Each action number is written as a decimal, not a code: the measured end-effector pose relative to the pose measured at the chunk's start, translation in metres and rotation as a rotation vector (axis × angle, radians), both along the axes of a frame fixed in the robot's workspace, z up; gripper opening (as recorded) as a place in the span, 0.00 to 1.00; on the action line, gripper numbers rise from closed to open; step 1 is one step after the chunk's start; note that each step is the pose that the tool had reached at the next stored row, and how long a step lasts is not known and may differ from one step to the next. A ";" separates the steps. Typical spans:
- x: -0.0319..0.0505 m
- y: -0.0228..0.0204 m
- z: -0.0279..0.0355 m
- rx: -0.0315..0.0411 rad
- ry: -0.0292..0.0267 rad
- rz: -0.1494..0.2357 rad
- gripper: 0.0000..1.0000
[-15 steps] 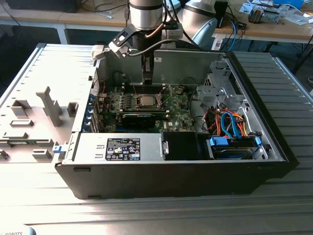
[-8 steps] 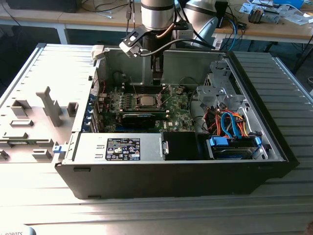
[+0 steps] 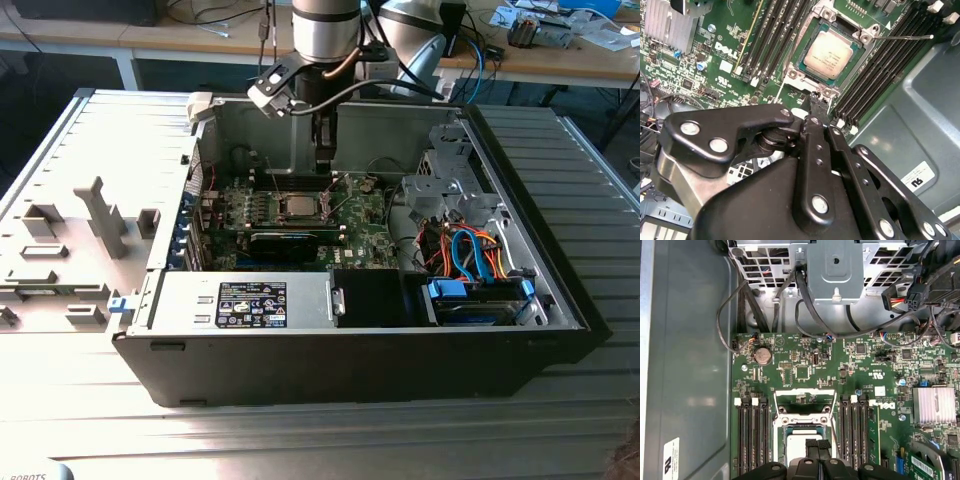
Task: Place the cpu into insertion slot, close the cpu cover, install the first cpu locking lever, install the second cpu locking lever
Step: 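Close the cpu cover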
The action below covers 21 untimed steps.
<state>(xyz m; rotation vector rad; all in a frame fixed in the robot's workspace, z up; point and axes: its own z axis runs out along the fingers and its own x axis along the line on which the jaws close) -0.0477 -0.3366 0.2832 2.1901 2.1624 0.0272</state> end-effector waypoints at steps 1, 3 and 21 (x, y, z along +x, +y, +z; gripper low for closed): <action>0.0018 0.0000 -0.0001 0.0000 0.0001 0.000 0.11; 0.0035 0.0000 -0.0002 0.0000 0.0002 0.000 0.11; 0.0148 0.0000 -0.0018 -0.0001 0.0008 0.000 0.11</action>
